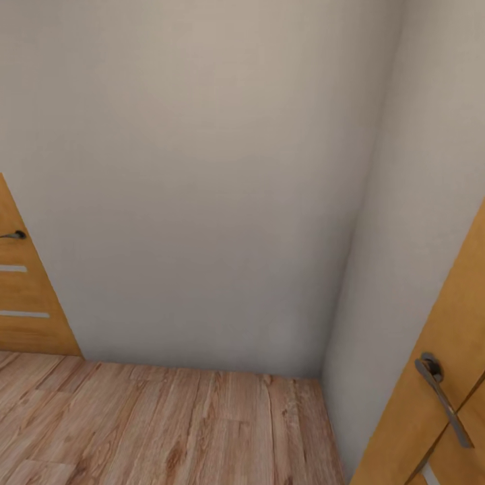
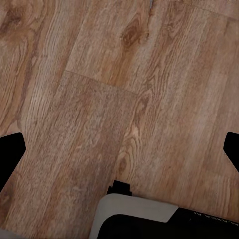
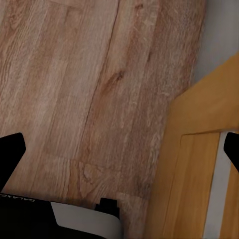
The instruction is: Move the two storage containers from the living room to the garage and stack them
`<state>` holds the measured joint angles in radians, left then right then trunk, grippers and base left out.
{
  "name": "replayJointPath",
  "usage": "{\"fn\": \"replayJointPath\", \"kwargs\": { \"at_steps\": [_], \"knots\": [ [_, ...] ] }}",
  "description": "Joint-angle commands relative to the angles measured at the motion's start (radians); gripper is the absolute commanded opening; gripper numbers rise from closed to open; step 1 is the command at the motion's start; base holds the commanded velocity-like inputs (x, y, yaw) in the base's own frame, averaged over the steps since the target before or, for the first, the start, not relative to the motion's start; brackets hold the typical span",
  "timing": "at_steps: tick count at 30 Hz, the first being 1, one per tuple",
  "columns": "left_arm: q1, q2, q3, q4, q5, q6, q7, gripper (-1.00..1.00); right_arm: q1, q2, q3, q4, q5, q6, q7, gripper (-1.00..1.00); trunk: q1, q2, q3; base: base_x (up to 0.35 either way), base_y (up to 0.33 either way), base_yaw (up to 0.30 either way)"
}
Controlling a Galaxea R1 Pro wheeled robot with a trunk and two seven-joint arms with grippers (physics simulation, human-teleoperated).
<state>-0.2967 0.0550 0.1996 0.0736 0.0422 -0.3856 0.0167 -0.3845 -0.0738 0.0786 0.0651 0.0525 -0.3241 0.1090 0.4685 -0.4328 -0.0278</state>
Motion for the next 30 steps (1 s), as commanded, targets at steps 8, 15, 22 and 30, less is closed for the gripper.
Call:
{"fn": "replayJointPath", "kwargs": {
  "at_steps": [8,15,22,30],
  "knots": [
    [-0.002,0.000,0.000,0.005,0.004,-0.008,0.000,1.00,-0.002,0.000,0.007,0.004,0.001,-0.007,0.000,1.00,0.001,-0.002,-0.002,0.005,0.000,0.083],
    [-0.002,0.000,0.000,0.005,0.004,-0.007,0.000,1.00,-0.002,0.000,0.007,0.005,0.001,-0.007,0.000,1.00,0.001,-0.002,-0.002,0.000,0.000,0.252],
    [-0.002,0.000,0.000,0.005,0.005,-0.009,0.000,1.00,-0.002,0.000,0.007,0.005,0.001,-0.006,0.000,1.00,0.001,-0.002,-0.002,0.000,0.000,0.286],
    [-0.002,0.000,0.000,0.005,0.005,-0.009,0.000,1.00,-0.002,0.000,0.007,0.005,0.001,-0.006,0.000,1.00,0.001,-0.002,-0.002,0.000,0.000,0.293]
  ]
}}
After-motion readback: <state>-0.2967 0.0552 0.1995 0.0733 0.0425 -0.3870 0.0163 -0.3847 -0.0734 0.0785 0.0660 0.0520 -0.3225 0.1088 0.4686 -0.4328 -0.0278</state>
